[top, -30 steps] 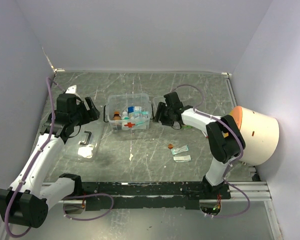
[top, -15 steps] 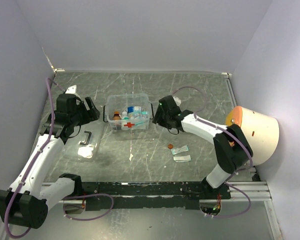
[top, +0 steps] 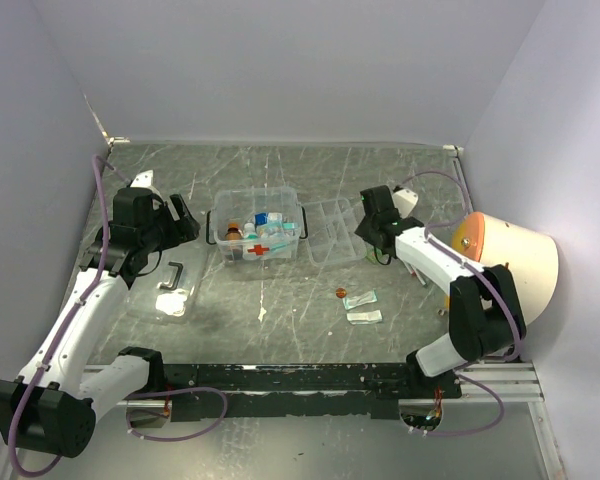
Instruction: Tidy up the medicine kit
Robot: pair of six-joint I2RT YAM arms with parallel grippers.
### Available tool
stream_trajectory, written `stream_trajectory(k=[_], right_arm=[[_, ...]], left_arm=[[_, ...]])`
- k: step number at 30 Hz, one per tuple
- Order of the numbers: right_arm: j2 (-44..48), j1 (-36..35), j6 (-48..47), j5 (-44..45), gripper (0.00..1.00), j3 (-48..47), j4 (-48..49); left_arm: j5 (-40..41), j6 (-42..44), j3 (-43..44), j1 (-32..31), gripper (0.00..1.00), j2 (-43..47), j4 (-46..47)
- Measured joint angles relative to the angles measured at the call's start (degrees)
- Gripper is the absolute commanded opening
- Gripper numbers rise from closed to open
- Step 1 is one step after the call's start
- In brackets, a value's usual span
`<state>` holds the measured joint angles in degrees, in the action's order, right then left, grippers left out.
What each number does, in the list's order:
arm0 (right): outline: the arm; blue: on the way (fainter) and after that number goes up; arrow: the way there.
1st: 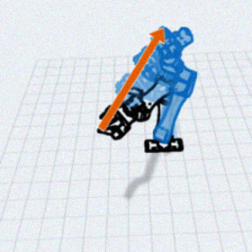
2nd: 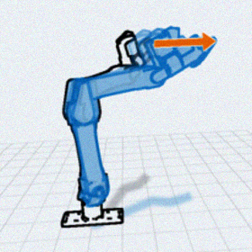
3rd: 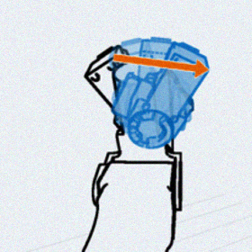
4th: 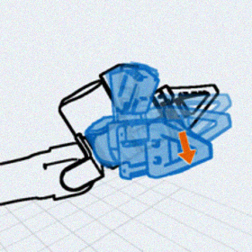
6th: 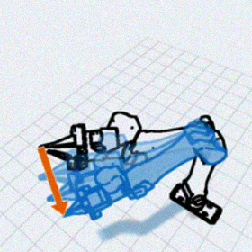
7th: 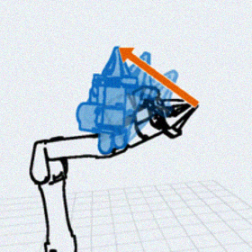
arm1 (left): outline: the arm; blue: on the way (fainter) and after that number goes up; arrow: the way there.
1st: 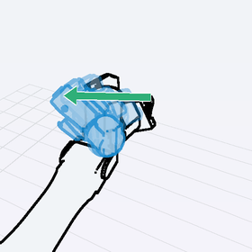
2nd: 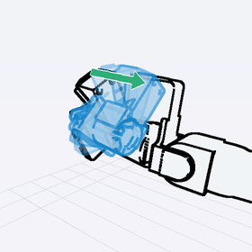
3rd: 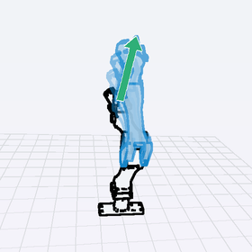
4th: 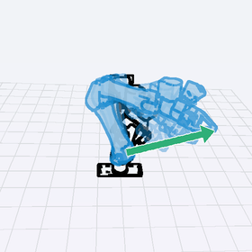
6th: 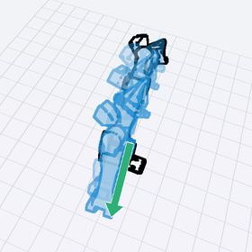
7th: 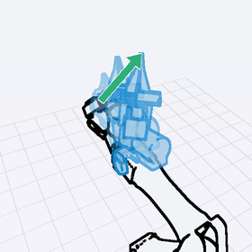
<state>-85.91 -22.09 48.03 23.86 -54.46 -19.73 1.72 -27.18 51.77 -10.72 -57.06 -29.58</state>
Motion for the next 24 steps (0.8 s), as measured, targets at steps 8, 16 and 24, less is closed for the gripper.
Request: stream_trajectory(k=[8,16,24], right_arm=[[-2.64,5.18,-2.43,0.42,0.51,0.52,-0.07],[-6.08,6.19,-1.75,0.33,0.52,0.72,-0.70],[-8.98,7.78,-1.60,-2.54,0.49,1.77,0.57]], left_arm=[[0.04,0.00,-0.02,0.00,0.85,-0.02,0.00],[0.09,0.00,-0.02,0.00,0.85,-0.02,0.00],[0.09,0.00,-0.02,0.00,0.85,-0.04,0.00]])
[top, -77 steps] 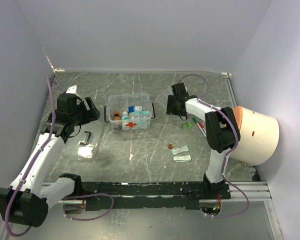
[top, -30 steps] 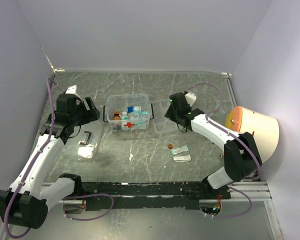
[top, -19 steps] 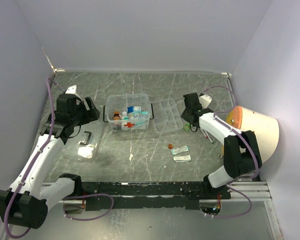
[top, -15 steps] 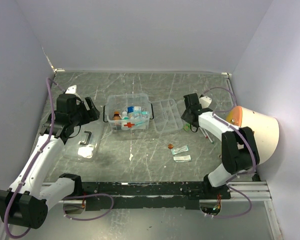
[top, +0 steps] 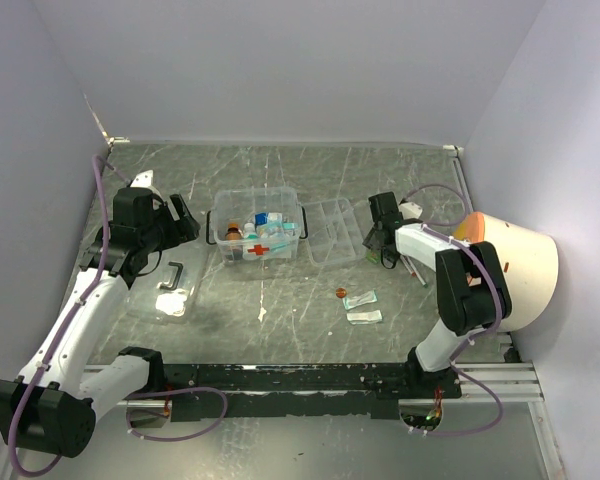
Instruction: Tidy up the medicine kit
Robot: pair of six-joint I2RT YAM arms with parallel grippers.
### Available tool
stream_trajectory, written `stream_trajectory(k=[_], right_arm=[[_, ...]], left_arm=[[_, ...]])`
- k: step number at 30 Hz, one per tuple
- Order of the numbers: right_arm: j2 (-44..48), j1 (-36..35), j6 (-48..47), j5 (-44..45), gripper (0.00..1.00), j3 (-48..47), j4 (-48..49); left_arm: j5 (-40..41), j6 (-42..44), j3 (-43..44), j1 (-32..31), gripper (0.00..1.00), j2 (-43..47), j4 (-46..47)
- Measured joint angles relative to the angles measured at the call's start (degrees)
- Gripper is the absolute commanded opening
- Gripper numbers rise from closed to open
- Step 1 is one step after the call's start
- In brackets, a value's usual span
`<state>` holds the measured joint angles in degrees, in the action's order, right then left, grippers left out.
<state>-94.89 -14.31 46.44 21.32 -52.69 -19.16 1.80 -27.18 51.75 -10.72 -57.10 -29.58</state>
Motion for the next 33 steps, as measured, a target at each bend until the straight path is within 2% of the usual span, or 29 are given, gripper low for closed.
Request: stream_trajectory(k=[7,24,29,33], right_arm=[[-1.05,1.03,-0.22,-2.51,0.38,0.74,1.40],[2.51,1.38,-3.17,-3.80,0.36,-1.51,-0.48],[4.66,-1.07,-4.33,-3.74,0.37,-6.49,-1.46],[4.79,-5.62,-5.95,-4.31,0.37,-9.40,0.72]], left_arm=[[0.00,0.00,0.00,0.00,0.85,0.00,0.00],[0.02,0.00,0.00,0.00,0.85,0.00,0.00],[0.04,0.00,0.00,0.00,0.85,0.00,0.00],[0.04,0.00,0.00,0.00,0.85,0.00,0.00]])
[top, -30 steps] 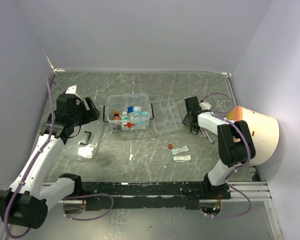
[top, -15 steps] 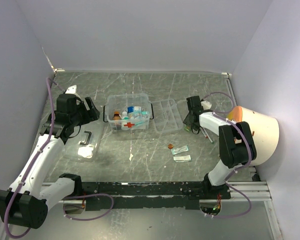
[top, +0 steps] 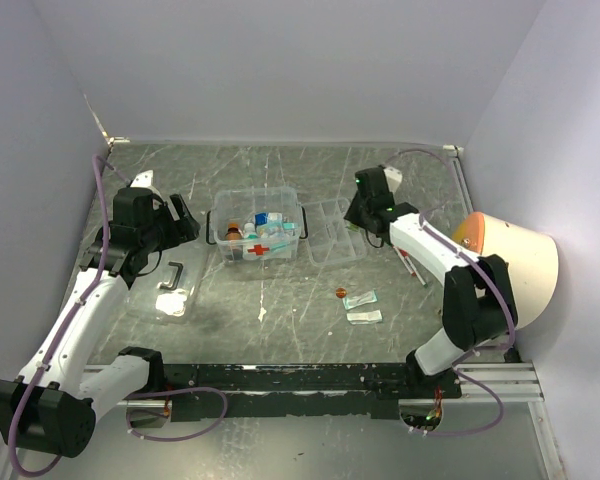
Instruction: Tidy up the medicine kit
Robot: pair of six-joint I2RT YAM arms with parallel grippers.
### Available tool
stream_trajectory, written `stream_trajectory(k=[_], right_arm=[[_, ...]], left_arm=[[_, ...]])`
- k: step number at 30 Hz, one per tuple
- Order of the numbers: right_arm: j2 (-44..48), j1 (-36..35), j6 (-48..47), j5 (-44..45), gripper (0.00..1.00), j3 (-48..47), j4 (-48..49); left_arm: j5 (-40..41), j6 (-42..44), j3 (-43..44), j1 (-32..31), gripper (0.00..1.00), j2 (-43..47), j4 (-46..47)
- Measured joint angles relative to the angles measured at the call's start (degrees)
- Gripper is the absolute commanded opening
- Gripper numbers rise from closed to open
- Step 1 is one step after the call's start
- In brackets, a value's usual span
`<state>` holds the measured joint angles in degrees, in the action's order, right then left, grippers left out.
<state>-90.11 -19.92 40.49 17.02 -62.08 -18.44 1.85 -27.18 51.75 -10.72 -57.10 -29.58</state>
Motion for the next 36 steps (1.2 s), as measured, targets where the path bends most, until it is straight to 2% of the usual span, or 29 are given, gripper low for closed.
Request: stream_trajectory(k=[8,22,36], right_arm=[[-6.38,-7.28,-5.75,-6.25,0.37,-4.70,8.55],[-15.89,-7.52,-12.96,-16.39,0.38,-5.31,15.32],[-18.80,-7.41,-15.28,-16.37,0.50,-6.03,14.71]], left_arm=[[0.04,0.00,0.00,0.00,0.85,0.00,0.00],[0.07,0.00,0.00,0.00,0.85,0.00,0.00],[0.07,0.00,0.00,0.00,0.86,0.00,0.00]])
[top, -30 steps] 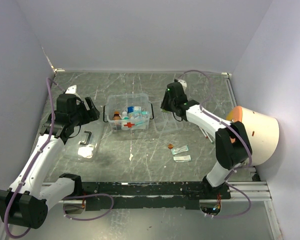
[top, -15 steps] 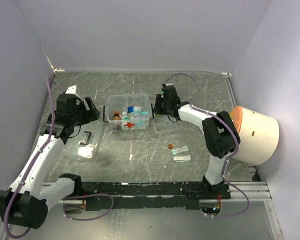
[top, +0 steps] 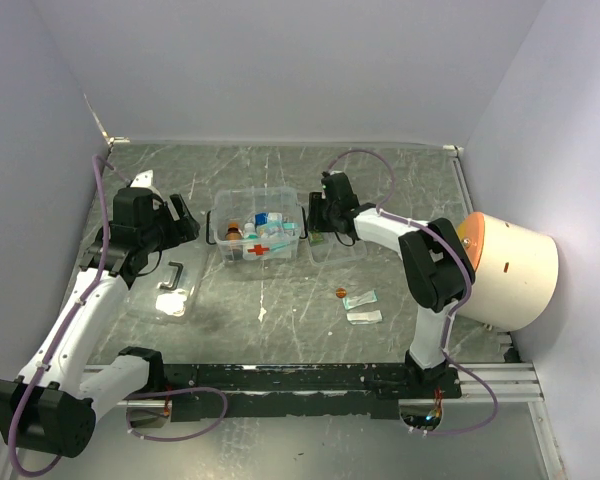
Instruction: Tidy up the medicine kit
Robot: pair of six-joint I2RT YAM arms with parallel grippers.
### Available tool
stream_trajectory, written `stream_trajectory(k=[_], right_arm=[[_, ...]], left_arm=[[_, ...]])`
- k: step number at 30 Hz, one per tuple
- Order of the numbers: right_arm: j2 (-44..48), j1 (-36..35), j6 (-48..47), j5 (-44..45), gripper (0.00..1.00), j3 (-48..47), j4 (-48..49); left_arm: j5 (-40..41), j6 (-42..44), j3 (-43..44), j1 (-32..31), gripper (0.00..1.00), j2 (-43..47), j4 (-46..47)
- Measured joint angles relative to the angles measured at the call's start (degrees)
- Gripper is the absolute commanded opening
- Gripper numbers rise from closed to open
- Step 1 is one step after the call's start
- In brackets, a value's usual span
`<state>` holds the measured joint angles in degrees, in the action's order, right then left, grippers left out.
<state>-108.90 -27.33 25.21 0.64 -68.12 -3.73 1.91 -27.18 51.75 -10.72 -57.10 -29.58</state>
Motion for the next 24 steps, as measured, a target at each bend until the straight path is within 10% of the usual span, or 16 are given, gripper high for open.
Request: stream_trajectory(k=[24], right_arm=[[35.26,1.51,26.84,13.90,0.41,23.54,-17.14]], left_arm=[[-2.12,0.26,-0.20,0.00,0.84,0.76,1.11]])
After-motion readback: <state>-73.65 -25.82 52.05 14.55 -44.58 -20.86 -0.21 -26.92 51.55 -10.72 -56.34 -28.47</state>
